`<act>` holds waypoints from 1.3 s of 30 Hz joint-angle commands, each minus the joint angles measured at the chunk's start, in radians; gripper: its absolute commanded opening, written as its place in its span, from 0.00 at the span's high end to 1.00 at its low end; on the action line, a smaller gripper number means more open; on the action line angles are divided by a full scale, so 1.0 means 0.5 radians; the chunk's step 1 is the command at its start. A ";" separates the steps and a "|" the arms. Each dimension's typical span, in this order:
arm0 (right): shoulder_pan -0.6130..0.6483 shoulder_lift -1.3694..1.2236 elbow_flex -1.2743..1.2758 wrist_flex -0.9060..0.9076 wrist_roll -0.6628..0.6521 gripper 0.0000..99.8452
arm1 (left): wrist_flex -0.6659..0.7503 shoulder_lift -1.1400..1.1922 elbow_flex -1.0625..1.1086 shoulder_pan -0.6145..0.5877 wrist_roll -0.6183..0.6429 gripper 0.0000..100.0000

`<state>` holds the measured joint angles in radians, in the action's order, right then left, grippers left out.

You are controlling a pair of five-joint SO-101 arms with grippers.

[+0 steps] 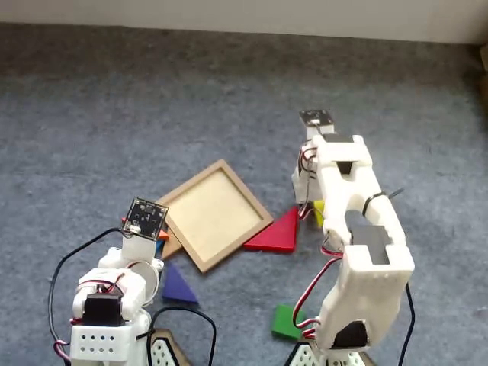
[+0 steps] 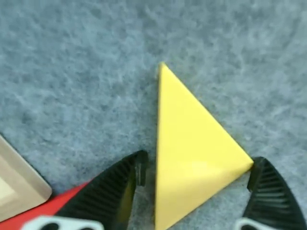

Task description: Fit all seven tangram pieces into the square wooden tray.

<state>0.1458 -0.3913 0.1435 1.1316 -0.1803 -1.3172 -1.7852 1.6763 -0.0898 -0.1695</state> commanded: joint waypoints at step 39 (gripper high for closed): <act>0.066 0.293 -0.287 0.133 -0.095 0.83 | -0.009 -0.063 0.041 -0.014 -0.012 0.99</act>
<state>0.1458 -0.3590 0.0345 1.1853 -0.2094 -1.3172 -1.7852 1.6763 -0.0898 -0.1695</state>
